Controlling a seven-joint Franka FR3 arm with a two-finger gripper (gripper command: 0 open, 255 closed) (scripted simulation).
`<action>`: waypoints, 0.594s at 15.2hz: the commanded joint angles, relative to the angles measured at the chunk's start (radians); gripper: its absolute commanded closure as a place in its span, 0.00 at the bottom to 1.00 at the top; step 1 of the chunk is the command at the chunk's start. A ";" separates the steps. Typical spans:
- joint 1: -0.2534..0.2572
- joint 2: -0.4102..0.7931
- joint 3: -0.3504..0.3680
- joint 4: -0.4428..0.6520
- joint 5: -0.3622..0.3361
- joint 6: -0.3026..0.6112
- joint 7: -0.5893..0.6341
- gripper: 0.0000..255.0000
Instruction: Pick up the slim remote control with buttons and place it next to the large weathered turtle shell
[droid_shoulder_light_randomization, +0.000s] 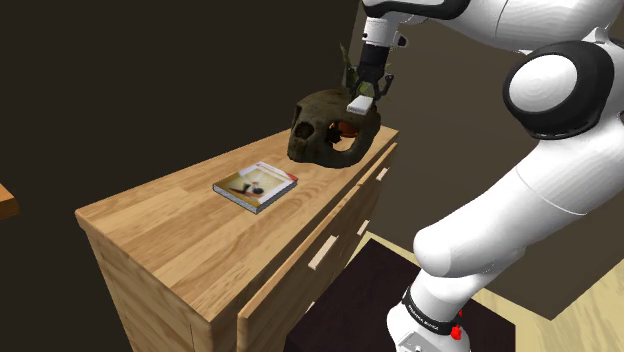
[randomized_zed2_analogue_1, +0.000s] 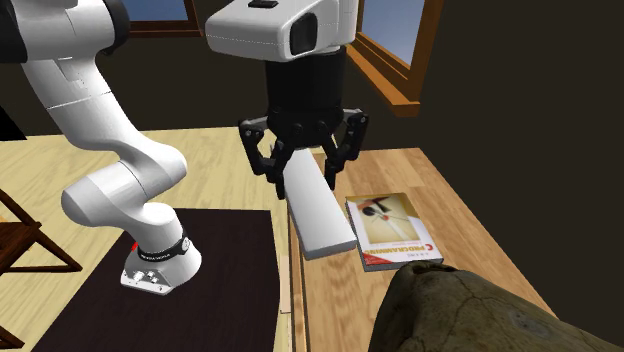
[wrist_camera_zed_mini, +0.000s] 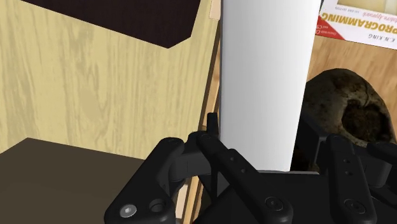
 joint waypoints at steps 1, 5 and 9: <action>0.000 -0.011 -0.001 -0.037 0.001 0.027 -0.001 1.00; 0.001 -0.026 -0.001 -0.107 0.003 0.082 -0.002 1.00; 0.002 -0.037 -0.001 -0.172 0.004 0.136 -0.003 1.00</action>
